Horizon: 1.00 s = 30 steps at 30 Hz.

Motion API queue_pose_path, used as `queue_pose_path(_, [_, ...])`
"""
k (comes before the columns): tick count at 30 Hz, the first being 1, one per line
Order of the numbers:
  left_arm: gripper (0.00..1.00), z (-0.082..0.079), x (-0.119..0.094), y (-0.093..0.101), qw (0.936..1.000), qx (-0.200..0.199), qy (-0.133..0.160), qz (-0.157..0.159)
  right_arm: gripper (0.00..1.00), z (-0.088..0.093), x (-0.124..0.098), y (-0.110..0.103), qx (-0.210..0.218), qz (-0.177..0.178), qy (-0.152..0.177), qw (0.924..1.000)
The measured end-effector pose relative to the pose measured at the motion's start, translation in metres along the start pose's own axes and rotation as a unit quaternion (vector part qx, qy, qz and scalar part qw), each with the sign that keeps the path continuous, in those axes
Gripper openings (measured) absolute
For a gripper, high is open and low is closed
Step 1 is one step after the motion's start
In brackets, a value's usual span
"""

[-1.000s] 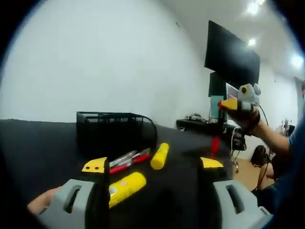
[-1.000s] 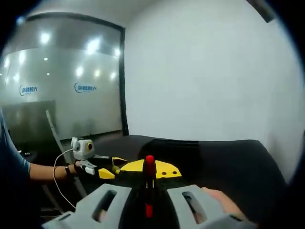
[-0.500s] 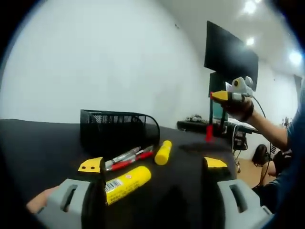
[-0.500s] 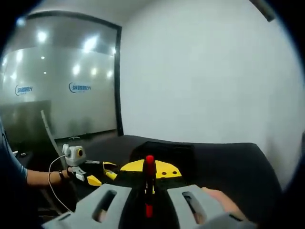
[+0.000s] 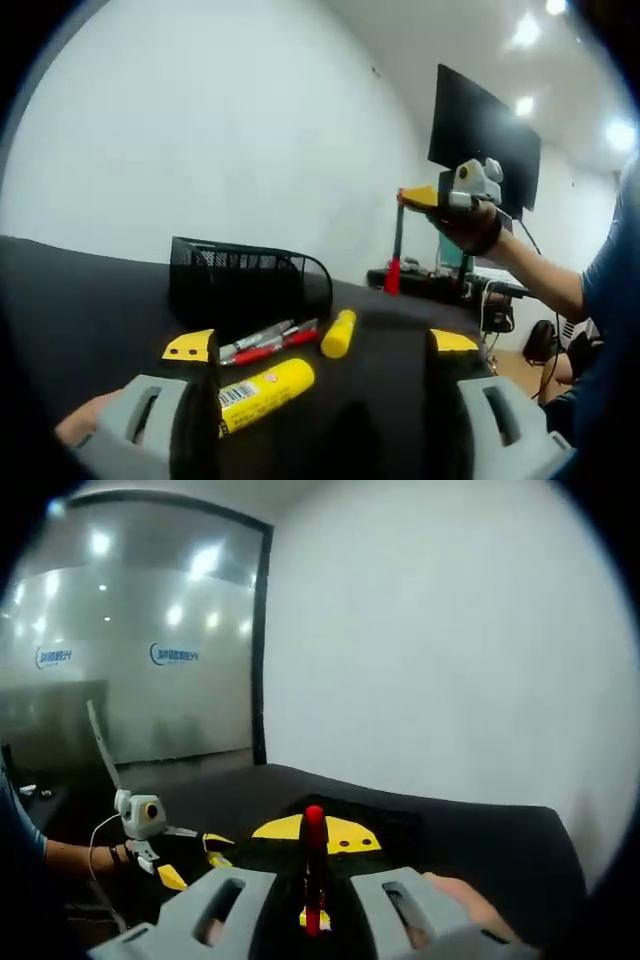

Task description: Pick up pens and glue sticks and place them into the holder.

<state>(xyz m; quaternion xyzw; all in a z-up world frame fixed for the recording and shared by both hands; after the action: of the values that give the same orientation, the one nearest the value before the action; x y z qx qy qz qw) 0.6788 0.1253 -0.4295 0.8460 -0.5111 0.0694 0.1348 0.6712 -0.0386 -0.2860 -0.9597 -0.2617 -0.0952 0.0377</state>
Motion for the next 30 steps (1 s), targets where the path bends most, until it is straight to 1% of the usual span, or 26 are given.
queue_pose_path(5, [0.86, 0.000, 0.001, 0.000, 1.0000, -0.004, 0.000, 0.000, 0.03, -0.001, 0.030, 0.001, 0.013, -0.014, 0.005, 0.9998])
queue_pose_path(8, [0.90, -0.003, 0.001, 0.000, 0.9999, -0.013, 0.010, 0.001, 0.03, -0.007, 0.050, 0.001, 0.021, -0.023, 0.013, 0.9994])
queue_pose_path(11, [0.96, -0.007, 0.002, 0.000, 0.9995, -0.022, 0.021, 0.004, 0.03, -0.015, 0.069, -0.002, 0.019, -0.033, 0.021, 0.9991])
queue_pose_path(15, [0.96, -0.008, 0.002, 0.000, 0.9993, -0.026, 0.025, 0.004, 0.03, -0.023, 0.096, -0.005, 0.014, -0.045, 0.027, 0.9985])
queue_pose_path(17, [0.96, -0.007, 0.002, 0.000, 0.9995, -0.023, 0.020, 0.002, 0.03, -0.025, 0.112, -0.006, 0.013, -0.051, 0.031, 0.9981])
queue_pose_path(20, [0.96, -0.004, 0.002, 0.001, 0.9996, -0.023, 0.012, 0.005, 0.03, -0.024, 0.134, -0.007, 0.015, -0.056, 0.033, 0.9977])
queue_pose_path(25, [0.96, -0.002, 0.002, 0.000, 0.9996, -0.027, 0.008, 0.004, 0.03, -0.017, 0.160, -0.011, 0.021, -0.063, 0.034, 0.9972])
queue_pose_path(30, [0.94, -0.002, 0.002, -0.002, 0.9996, -0.028, 0.007, -0.002, 0.03, -0.003, 0.186, -0.022, 0.019, -0.068, 0.034, 0.9969])
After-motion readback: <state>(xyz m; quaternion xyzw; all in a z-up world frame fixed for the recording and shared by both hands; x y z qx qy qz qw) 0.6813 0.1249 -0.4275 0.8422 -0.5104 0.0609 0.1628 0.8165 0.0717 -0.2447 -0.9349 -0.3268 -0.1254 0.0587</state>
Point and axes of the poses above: the point that each gripper's makers call its tool centre point, and the gripper's own axes: x roughly forward along the fingers, y roughly to its right, z roughly out of its underside, the point moved 1 cm from there along -x, roughly backward along the fingers, and after that the axes turned 13 degrees about y, right-handed, at the moved point
